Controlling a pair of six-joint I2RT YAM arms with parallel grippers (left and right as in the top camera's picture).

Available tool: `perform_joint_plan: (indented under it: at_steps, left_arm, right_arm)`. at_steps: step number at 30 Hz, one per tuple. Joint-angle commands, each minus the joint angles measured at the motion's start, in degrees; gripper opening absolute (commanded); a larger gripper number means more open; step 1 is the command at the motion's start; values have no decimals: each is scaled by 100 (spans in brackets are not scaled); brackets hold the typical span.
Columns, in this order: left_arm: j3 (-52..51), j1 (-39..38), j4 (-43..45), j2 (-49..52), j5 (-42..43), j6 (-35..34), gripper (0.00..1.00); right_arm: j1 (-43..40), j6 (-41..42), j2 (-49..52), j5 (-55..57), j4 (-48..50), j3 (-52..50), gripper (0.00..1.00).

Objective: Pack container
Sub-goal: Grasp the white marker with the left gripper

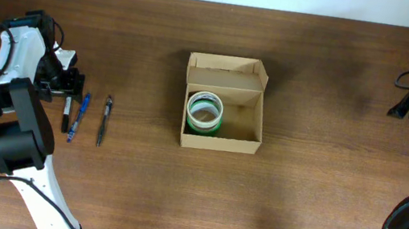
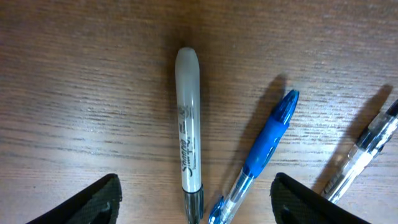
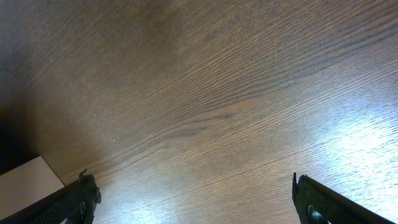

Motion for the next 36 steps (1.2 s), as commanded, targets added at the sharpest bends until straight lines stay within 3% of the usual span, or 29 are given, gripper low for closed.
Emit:
perform_joint_plan:
  at_steps: [1,3,12,17,22,29,36]
  left_arm:
    - [2,-13,26,175,28,-37,73]
    - [2,-13,7,323,-92,-129,68]
    - [0,-24,11,581,-133,-232,64]
    - [-4,-24,9,660,-133,-271,39]
    - [-4,-24,4,662,-131,-271,2]
    - [470,-35,-503,658,37,-415,2]
    - [2929,-352,-1788,380,885,125,2]
  right_arm:
    - [26,22,7,74,0,4,99]
    - [26,22,7,74,2,4,99]
    - [26,22,7,74,0,4,99]
    - [26,20,7,74,2,4,99]
    - [26,22,7,74,2,4,99]
    - [26,22,7,74,2,4,99]
    - [26,22,7,74,2,2,99]
